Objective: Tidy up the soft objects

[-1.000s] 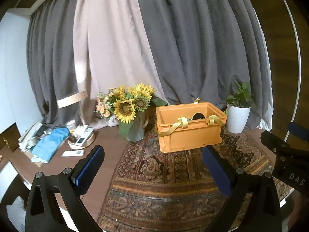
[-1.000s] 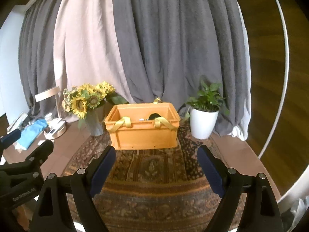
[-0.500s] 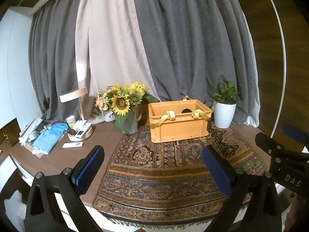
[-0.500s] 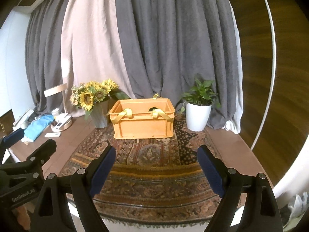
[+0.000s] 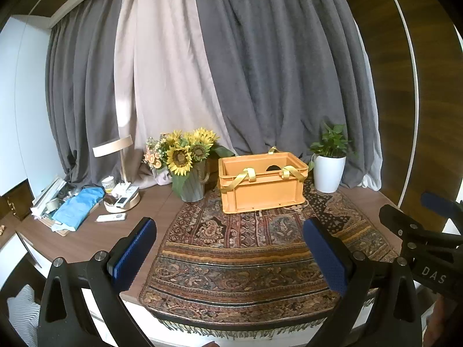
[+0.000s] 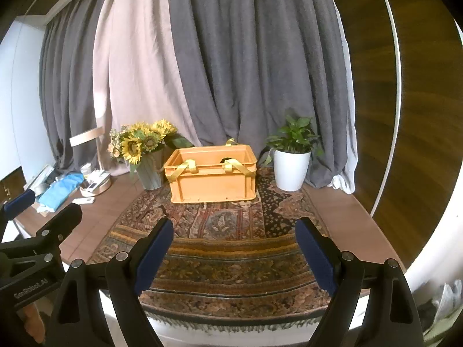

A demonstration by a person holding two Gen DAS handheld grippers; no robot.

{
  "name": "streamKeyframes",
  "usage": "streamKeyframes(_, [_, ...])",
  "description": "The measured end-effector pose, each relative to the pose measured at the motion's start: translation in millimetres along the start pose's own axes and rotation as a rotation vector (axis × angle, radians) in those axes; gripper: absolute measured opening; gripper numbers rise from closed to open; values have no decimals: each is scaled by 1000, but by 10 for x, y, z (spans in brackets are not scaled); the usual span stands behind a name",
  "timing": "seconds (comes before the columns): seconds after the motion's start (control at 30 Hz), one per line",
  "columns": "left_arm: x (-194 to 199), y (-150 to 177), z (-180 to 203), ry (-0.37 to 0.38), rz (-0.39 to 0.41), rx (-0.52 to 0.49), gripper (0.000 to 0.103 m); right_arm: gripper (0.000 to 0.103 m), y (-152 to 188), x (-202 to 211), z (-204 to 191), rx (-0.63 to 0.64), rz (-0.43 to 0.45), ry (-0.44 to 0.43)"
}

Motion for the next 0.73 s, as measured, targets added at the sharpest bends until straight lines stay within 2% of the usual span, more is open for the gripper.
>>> streamKeyframes(0.73, [41, -8, 43, 4, 18, -17, 103, 87, 58, 8, 73, -7, -15, 11])
Point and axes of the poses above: each gripper's, at about its wrist camera, not at the fingertips, and x roughly against the way its jaws point, z to its right, y to its underside, the point moved 9 cm from there along -x, roughly the way its jaws point, and after that the axes turned 3 degrees about -z, right-handed, at the moved point
